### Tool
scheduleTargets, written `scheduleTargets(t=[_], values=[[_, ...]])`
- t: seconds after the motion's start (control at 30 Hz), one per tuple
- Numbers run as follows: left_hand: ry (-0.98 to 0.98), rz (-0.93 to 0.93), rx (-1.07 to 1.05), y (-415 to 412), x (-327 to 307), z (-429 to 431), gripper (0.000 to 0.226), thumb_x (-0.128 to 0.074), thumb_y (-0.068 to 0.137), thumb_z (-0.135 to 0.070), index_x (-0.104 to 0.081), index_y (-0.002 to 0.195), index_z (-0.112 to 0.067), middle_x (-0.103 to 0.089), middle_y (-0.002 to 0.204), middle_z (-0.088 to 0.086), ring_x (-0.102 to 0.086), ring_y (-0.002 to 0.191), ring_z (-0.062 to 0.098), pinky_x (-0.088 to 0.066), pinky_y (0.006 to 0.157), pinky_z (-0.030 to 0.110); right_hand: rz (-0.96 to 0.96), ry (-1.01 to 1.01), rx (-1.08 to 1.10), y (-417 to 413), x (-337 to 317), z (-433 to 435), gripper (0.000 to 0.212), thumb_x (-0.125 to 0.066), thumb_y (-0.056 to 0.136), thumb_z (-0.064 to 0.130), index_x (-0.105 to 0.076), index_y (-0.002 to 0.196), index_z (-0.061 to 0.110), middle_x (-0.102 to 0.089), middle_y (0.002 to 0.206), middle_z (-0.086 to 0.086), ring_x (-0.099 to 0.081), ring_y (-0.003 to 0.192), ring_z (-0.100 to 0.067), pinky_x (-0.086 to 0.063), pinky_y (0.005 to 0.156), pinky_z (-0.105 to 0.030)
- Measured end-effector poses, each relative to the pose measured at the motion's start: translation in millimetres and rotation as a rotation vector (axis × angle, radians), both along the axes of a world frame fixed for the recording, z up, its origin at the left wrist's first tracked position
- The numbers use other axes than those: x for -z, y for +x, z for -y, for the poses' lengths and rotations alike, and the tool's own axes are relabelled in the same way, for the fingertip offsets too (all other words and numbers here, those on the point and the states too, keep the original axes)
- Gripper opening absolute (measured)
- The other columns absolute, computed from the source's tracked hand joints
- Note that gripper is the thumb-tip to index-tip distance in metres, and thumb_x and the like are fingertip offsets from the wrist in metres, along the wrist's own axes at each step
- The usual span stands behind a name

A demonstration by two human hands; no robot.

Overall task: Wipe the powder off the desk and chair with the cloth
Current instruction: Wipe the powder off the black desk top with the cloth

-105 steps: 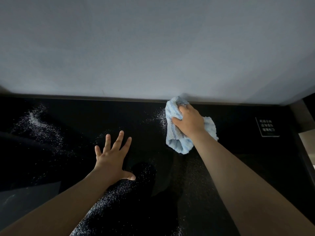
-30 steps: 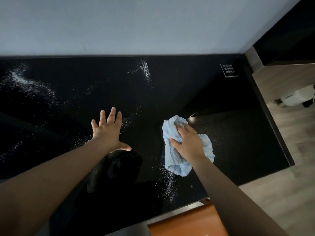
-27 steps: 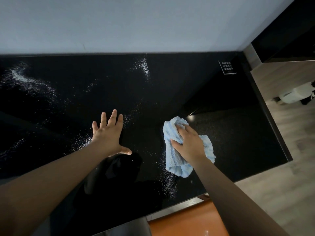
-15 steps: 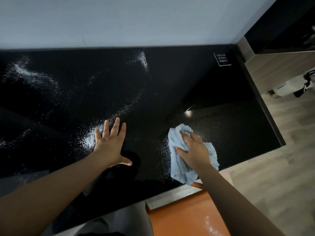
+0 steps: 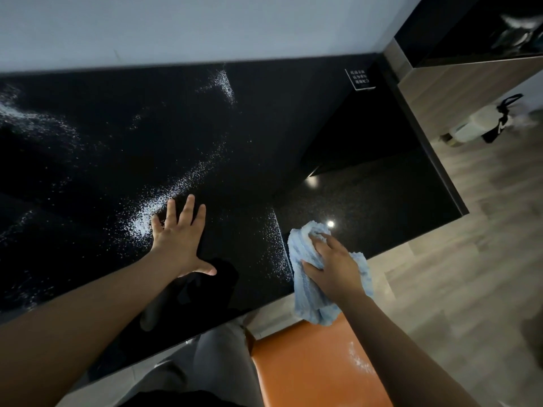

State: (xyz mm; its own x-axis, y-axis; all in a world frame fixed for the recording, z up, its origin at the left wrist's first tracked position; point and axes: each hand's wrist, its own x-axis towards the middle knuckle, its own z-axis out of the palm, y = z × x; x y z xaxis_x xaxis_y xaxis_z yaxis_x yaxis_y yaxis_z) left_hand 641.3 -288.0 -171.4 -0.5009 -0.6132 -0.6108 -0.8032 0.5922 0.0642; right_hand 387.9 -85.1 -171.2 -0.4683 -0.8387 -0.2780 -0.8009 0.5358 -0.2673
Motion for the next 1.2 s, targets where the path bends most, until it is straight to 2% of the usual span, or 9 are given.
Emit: scheduleTargets(t=[0.27,0.4,0.5,0.67,0.73,0.83,0.97,1.03,1.2], values=[[0.015,0.02,-0.001,-4,-4,-1,0.146,-0.07,0.051,-0.078,0.019,0.149,-0.018,0.033,0.153,0.008,0.02,0.142,0.043,-0.008,0.113,0.064,0.033,0.074,0.027,7,-10,-32,0.065,-0.064,0.083,0.044,-0.042,0.143,0.028,-0.045,0.142,0.005,-0.044,0.127,-0.018,-0.044,0.099,-0.033],[0.019,0.017,-0.01,-6,-6,-1,0.146,-0.072,0.051,-0.077,0.019,0.15,-0.018,0.033,0.153,0.008,0.02,0.142,0.043,-0.009,0.113,0.064,0.016,0.09,0.037,12,-13,-47,0.058,-0.063,0.084,0.04,-0.048,0.138,0.028,-0.049,0.135,0.004,-0.049,0.12,-0.016,-0.041,0.095,-0.025],[0.019,0.011,-0.014,-6,-7,-2,0.146,-0.073,0.051,-0.076,0.017,0.15,-0.018,0.031,0.154,0.008,0.02,0.142,0.042,-0.009,0.114,0.064,0.017,0.138,0.06,16,-16,-57,0.055,-0.06,0.083,0.04,-0.047,0.137,0.031,-0.05,0.134,0.005,-0.053,0.115,-0.016,-0.046,0.092,-0.028],[0.018,0.017,-0.017,-8,-13,-2,0.145,-0.074,0.052,-0.074,0.016,0.151,-0.017,0.029,0.155,0.008,0.018,0.143,0.043,-0.011,0.114,0.063,-0.025,0.142,0.129,19,-27,-68,0.051,-0.059,0.08,0.037,-0.053,0.13,0.027,-0.058,0.116,0.001,-0.058,0.097,-0.019,-0.047,0.074,-0.029],[0.017,0.025,-0.014,-9,-16,0,0.142,-0.073,0.055,-0.074,0.014,0.151,-0.017,0.027,0.156,0.009,0.016,0.143,0.043,-0.013,0.114,0.062,-0.04,0.09,0.163,16,-36,-62,0.051,-0.06,0.08,0.036,-0.054,0.129,0.026,-0.058,0.116,0.001,-0.059,0.095,-0.02,-0.047,0.072,-0.029],[0.022,-0.006,-0.032,-11,-22,7,0.131,-0.072,0.06,-0.071,0.004,0.153,-0.018,0.015,0.159,0.009,0.007,0.145,0.041,-0.018,0.115,0.056,-0.056,-0.011,0.177,8,-53,-36,0.053,-0.061,0.08,0.035,-0.053,0.131,0.028,-0.057,0.118,0.003,-0.059,0.095,-0.02,-0.046,0.072,-0.029],[0.005,-0.121,-0.095,-10,-35,24,0.108,-0.071,0.067,-0.066,-0.021,0.149,-0.016,-0.017,0.155,0.007,-0.024,0.141,0.03,-0.033,0.112,0.045,-0.05,-0.113,0.126,-3,-75,27,0.057,-0.064,0.081,0.036,-0.051,0.135,0.027,-0.054,0.123,0.002,-0.058,0.102,-0.02,-0.048,0.081,-0.033],[0.003,-0.178,-0.12,-8,-41,35,0.099,-0.071,0.07,-0.063,-0.028,0.146,-0.017,-0.025,0.151,0.005,-0.034,0.135,0.027,-0.036,0.109,0.041,-0.033,-0.161,0.095,-6,-83,67,0.056,-0.064,0.082,0.036,-0.051,0.135,0.025,-0.053,0.125,0.003,-0.057,0.104,-0.019,-0.047,0.086,-0.033],[-0.006,-0.257,-0.202,0,-51,69,0.089,-0.067,0.077,-0.06,-0.031,0.146,-0.017,-0.023,0.155,0.006,-0.027,0.141,0.027,-0.03,0.114,0.042,-0.015,-0.256,-0.01,-10,-97,168,0.046,-0.062,0.08,0.036,-0.055,0.124,0.029,-0.052,0.112,0.01,-0.056,0.092,-0.014,-0.044,0.076,-0.03]])
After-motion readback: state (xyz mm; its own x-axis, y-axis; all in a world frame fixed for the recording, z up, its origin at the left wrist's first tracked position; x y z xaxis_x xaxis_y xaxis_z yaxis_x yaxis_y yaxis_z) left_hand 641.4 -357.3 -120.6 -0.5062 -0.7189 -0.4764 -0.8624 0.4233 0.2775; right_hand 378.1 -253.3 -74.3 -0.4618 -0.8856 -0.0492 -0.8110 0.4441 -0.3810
